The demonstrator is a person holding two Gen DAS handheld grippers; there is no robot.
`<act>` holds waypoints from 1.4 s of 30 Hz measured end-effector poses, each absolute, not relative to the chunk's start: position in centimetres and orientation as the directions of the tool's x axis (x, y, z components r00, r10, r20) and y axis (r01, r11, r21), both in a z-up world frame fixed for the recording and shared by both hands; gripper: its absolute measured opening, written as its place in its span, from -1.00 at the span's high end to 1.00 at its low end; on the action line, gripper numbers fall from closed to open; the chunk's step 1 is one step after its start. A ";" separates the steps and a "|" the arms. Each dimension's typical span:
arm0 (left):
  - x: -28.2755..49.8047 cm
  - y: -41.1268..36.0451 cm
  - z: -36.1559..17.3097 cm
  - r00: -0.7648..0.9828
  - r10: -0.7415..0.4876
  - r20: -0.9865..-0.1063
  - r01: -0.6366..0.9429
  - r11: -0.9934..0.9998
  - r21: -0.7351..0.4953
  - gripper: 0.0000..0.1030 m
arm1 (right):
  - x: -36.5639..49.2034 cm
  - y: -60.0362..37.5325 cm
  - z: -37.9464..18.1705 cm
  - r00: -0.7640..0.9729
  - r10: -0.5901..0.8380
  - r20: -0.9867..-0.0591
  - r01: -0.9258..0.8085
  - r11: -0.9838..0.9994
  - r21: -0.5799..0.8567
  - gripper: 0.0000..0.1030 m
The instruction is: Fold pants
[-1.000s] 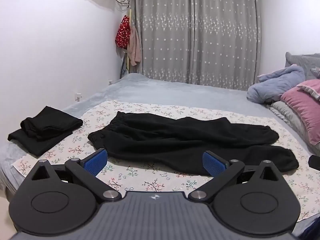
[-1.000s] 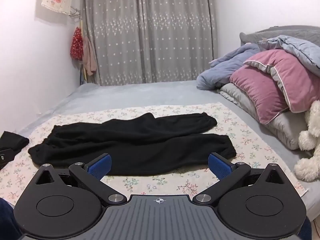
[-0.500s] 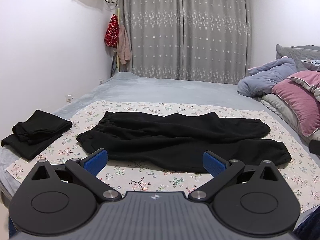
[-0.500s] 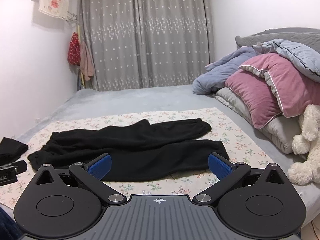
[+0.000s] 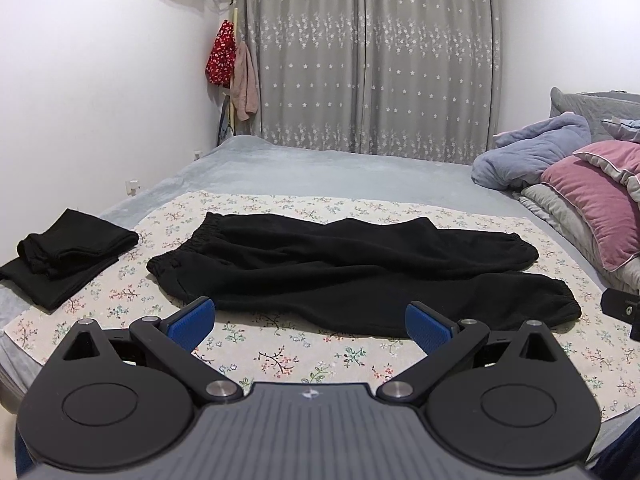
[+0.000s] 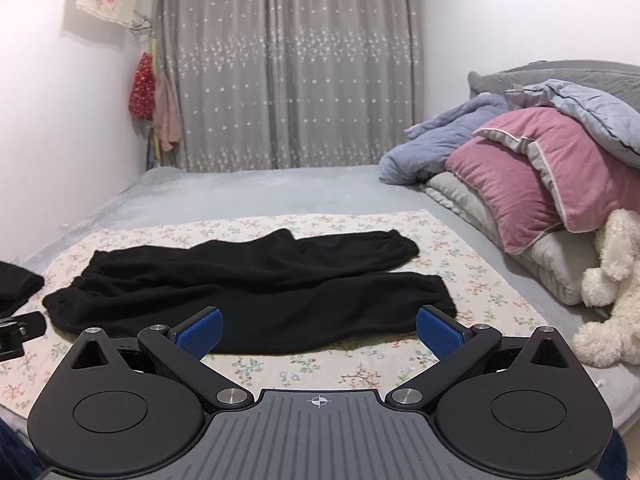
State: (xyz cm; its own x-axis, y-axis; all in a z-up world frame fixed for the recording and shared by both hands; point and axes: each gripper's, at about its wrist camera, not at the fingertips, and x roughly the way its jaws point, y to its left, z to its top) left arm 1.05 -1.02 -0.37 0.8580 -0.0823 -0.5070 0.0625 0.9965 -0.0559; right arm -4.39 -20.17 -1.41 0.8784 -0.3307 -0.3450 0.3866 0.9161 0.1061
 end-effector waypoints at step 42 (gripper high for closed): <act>26.8 19.1 -12.0 0.636 -0.007 -0.772 -0.528 0.725 -0.441 -0.91 | 10.4 -47.1 -16.9 0.701 -0.127 -0.702 0.604 0.628 0.490 -0.98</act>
